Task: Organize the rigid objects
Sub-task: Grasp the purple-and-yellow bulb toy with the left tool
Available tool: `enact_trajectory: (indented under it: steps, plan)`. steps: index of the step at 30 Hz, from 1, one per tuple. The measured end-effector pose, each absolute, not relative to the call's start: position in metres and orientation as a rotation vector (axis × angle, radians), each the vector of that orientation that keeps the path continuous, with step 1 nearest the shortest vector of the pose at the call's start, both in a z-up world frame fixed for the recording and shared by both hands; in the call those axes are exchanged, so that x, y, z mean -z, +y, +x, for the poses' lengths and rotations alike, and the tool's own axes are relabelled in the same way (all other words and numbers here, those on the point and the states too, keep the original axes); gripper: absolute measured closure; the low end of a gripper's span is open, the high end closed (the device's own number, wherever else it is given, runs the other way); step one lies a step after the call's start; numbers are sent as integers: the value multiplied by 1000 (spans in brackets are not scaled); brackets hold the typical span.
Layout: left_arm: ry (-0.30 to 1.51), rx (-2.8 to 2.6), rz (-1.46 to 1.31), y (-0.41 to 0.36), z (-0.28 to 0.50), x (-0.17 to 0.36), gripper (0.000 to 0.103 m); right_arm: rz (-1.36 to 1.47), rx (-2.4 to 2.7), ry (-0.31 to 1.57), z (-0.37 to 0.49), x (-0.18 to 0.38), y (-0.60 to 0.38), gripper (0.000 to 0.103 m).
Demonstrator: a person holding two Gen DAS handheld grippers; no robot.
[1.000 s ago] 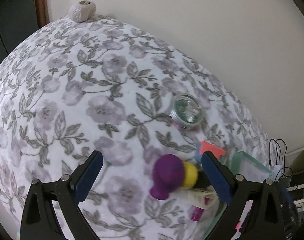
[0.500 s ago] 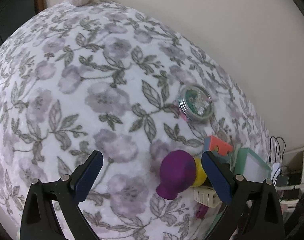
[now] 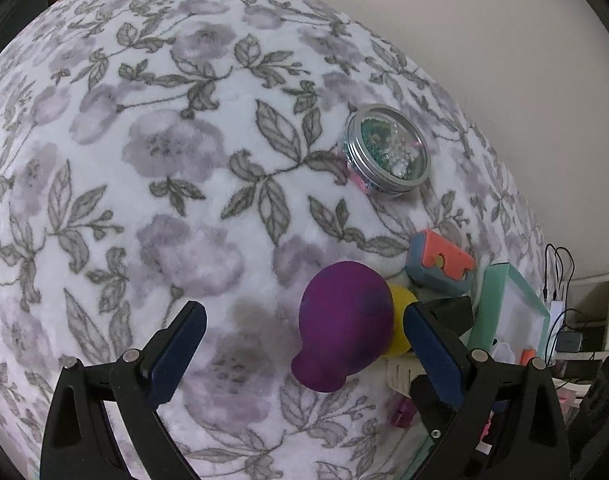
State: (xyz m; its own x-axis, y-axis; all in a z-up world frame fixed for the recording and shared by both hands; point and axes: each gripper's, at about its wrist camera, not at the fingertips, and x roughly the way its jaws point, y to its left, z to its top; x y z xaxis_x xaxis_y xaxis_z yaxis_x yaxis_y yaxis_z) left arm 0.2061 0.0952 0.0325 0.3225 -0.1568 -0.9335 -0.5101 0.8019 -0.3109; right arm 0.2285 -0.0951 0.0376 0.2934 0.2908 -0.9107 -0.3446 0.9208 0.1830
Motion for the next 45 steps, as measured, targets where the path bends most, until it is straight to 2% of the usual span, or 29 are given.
enact_trajectory:
  steps: [3,6,14,26,28,32,34,35,36,38,40,45]
  plan:
    - [1243,-229,-621,89,209,-33,4,-62,-433,1207,228,-33,-91,16]
    - [1239,-202,-594,79,214,-33,4,-72,-441,1209,227,-29,-87,22]
    - [1250,-180,-556,67,222,-25,4,-83,-446,1205,226,-24,-84,22]
    - [1255,-169,-530,62,224,-20,4,-92,-447,1208,226,-20,-81,36]
    - [1256,-164,-521,60,225,-20,4,-90,-444,1206,226,-20,-82,41]
    - [1255,-161,-513,56,228,-19,6,-78,-444,1203,226,-22,-83,43]
    - [1255,-160,-514,55,228,-18,11,-80,-446,1202,226,-22,-83,46]
    - [1257,-157,-514,55,227,-18,19,-81,-447,1200,226,-23,-83,46]
    - [1260,-153,-517,56,226,-18,22,-83,-448,1196,226,-24,-83,46]
    - [1261,-145,-522,56,225,-17,24,-84,-452,1199,226,-24,-83,46]
    - [1256,-132,-522,55,225,-17,29,-87,-452,1198,225,-24,-83,46]
    - [1252,-130,-502,51,225,-17,30,-86,-456,1201,225,-23,-84,46]
